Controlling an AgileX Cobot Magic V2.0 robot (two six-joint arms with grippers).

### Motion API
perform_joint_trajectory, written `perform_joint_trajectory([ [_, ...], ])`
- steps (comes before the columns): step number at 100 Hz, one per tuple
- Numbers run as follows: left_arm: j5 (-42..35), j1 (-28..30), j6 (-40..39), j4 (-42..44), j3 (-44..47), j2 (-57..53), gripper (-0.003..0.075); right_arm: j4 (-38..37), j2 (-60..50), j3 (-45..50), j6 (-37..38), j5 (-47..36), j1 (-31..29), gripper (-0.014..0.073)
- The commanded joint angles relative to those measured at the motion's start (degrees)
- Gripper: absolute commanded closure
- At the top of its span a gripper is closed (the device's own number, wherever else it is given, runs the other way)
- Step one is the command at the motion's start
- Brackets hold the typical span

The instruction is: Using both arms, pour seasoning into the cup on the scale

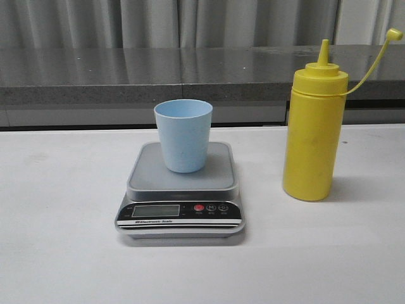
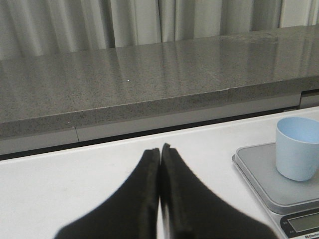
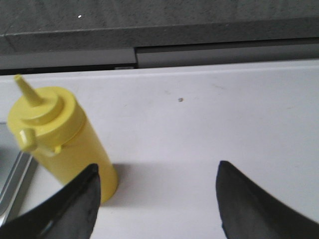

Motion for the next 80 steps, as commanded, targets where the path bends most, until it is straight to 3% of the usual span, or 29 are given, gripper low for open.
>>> perform_joint_trajectory([
  [1,-4.5,0.2,-0.3,-0.1,-1.7,0.4,0.074,0.2,-0.3,2.3,-0.3,-8.1,3.2,0.0086],
  [26,-4.5,0.2,-0.3,-0.1,-1.7,0.4,0.074,-2.0,2.3,14.3,-0.3,-30.8,7.4,0.0086],
  [57,-4.5,0.2,-0.3,-0.1,-1.7,0.4,0.074,-10.7,16.4,14.9,1.3,-47.6,7.6,0.0085],
  [80,-4.5,0.2,-0.3,-0.1,-1.7,0.4,0.074,-14.2,31.1,14.9,1.3,-66.5,7.6,0.0083],
])
